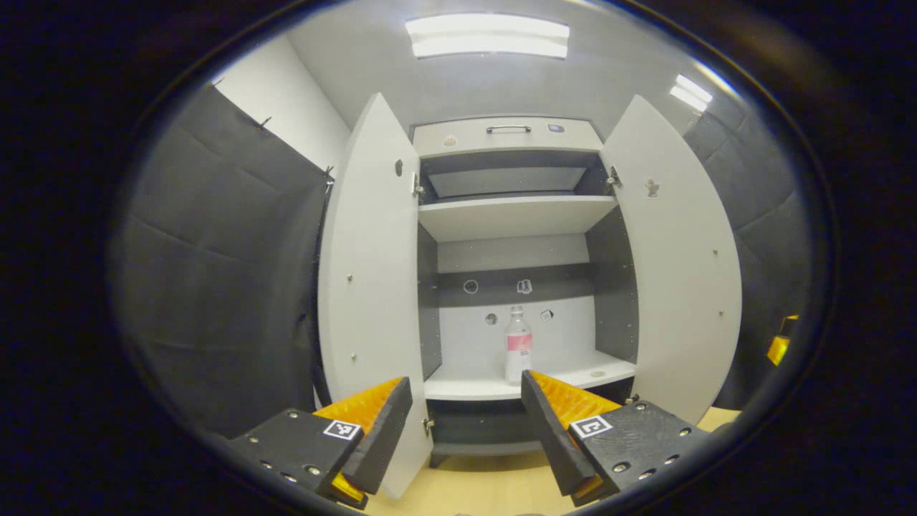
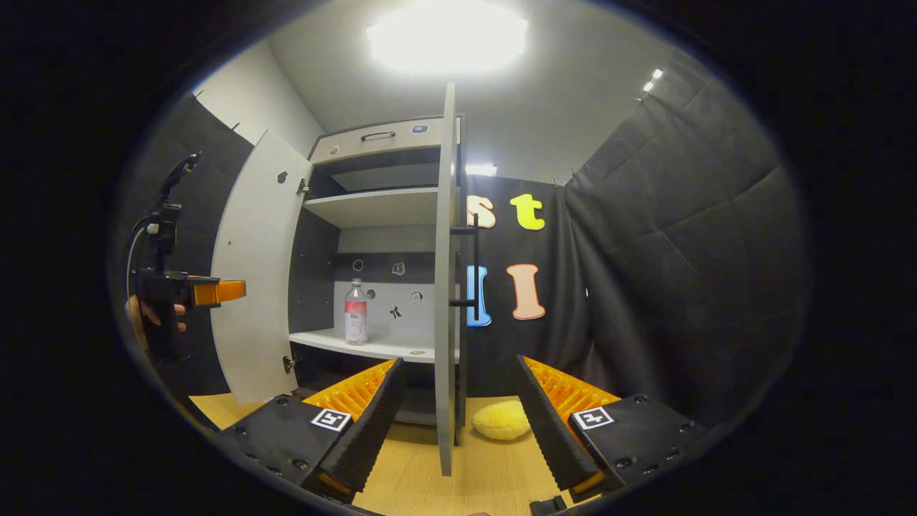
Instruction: Grasp the bottle in the cabinet with the left hand and place it on the coaster, then close the right door with the right hand and the left door with the left hand.
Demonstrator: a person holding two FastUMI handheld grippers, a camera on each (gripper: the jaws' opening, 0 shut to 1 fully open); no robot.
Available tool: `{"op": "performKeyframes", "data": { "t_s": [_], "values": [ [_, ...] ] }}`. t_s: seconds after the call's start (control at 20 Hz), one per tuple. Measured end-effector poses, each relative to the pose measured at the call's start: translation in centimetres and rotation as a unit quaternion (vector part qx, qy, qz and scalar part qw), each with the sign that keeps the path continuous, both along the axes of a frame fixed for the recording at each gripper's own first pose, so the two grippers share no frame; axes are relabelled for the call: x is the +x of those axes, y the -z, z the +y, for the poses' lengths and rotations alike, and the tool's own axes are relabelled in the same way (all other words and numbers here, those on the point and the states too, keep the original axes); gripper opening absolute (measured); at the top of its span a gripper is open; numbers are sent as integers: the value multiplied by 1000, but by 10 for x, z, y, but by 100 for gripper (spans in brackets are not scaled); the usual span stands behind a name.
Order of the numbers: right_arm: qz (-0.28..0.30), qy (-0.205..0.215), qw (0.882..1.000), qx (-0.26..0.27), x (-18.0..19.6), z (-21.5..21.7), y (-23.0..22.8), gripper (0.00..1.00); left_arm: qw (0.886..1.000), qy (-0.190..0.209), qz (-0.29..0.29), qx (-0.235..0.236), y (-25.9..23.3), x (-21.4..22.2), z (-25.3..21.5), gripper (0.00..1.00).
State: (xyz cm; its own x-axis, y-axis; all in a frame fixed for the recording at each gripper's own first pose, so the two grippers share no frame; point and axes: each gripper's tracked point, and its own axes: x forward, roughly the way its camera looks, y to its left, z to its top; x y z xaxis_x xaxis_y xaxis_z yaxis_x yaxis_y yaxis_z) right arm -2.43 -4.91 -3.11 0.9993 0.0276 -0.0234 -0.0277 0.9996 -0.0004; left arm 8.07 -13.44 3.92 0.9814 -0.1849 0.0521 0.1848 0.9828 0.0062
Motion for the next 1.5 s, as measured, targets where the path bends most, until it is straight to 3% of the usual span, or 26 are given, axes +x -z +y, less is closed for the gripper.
{"op": "performKeyframes", "data": {
  "t_s": [0.25,0.3,0.4,0.45,0.5,0.8,1.5],
  "values": [
    [9,26,1000,-4,8,-7,6,96,999,34,2,-11,-3,65,-30,82],
    [9,29,1000,-2,10,-7,5,96,999,42,5,-9,-1,79,-37,90],
    [7,40,999,-4,18,-9,4,96,998,57,9,-7,3,107,-50,90],
    [8,46,999,-5,24,-9,5,96,998,66,13,-8,6,121,-57,82],
    [8,53,999,-6,28,-9,5,96,997,74,18,-9,10,134,-65,90],
    [26,94,995,-18,35,-12,18,97,993,111,35,-20,31,203,-103,90],
    [67,157,985,-17,30,-18,40,96,986,140,87,-21,92,311,-151,90]
  ]
}}
